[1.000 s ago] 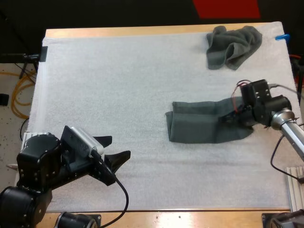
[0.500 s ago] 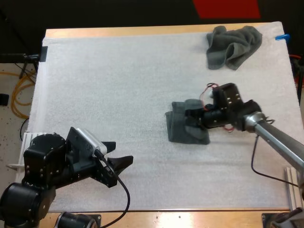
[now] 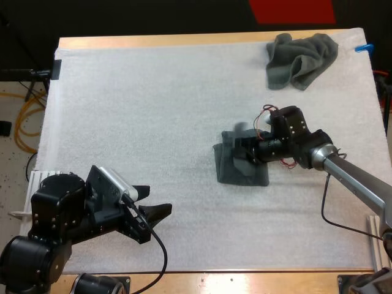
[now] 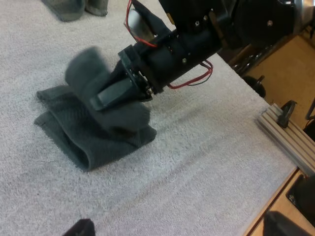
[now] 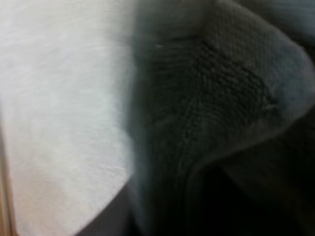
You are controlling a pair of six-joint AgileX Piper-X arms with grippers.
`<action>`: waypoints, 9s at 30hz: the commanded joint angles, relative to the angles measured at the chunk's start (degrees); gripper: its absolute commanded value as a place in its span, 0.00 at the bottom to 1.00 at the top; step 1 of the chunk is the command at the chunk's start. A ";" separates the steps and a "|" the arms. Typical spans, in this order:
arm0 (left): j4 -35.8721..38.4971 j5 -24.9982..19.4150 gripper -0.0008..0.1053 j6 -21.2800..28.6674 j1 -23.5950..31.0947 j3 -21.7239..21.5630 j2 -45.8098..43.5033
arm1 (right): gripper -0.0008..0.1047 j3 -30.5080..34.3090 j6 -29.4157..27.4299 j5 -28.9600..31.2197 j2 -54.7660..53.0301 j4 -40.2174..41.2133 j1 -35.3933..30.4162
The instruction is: Pick towel from pile fold and stack
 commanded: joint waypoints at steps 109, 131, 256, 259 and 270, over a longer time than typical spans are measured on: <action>-17.29 -20.85 0.01 -6.36 -11.49 -9.74 67.44 | 0.64 0.40 -25.97 38.41 -53.81 38.78 6.11; -0.66 -36.58 0.11 10.57 28.25 -9.79 63.28 | 0.64 0.40 -25.53 38.41 -53.81 37.48 6.11; -4.09 -42.70 0.55 10.13 8.69 15.97 -44.01 | 0.64 21.01 -36.71 32.01 -99.31 38.25 -29.78; -4.92 -42.56 0.55 10.13 8.69 19.05 -44.02 | 0.64 22.42 -36.71 30.76 -99.31 39.07 -29.78; -4.13 -42.57 0.55 10.13 8.69 22.27 -44.02 | 0.64 24.03 -36.41 30.46 -99.31 41.16 -29.78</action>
